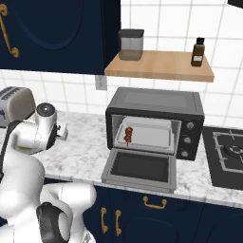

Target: Pick up the kebab skewer and baguette bread, and place them inside the toaster oven. Close the toaster oven door and start by setting the timer.

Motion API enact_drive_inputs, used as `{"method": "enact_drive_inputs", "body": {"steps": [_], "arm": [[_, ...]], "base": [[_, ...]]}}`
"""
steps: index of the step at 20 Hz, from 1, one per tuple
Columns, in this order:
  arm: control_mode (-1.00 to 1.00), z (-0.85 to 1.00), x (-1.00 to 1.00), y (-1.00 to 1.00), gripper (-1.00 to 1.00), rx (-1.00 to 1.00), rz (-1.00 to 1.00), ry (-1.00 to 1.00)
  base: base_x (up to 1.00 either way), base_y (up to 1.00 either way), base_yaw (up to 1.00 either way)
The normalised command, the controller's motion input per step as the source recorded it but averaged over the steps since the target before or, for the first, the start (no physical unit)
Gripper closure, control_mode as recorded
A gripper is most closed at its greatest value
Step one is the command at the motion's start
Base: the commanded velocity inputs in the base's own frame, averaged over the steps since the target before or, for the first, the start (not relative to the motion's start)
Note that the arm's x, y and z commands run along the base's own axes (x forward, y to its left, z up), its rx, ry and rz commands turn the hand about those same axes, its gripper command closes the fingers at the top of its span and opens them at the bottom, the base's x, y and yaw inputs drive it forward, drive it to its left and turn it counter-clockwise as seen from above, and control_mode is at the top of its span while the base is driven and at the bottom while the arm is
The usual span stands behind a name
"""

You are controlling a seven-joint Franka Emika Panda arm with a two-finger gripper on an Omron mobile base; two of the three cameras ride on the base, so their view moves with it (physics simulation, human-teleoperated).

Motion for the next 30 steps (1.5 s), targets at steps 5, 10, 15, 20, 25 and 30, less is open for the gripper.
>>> {"method": "enact_drive_inputs", "body": {"steps": [5,10,15,20,25,30], "arm": [[-1.0,0.44,-0.57,-0.83,1.0,-0.1,-0.07,0.05],[-1.0,0.31,-0.48,-1.0,1.0,-0.08,-0.08,0.08],[-1.0,0.18,-0.15,-1.0,1.0,-0.1,-0.08,0.09],[-1.0,0.1,0.0,-1.0,1.0,-0.08,-0.05,0.13],[-1.0,0.0,0.0,-1.0,1.0,-0.11,-0.03,0.07],[-1.0,0.0,0.08,-1.0,1.0,-0.09,-0.01,0.04]], "base": [[0.0,0.0,0.0],[0.0,0.0,0.0],[0.0,0.0,0.0],[0.0,0.0,0.0],[0.0,0.0,0.0],[0.0,0.0,0.0]]}}
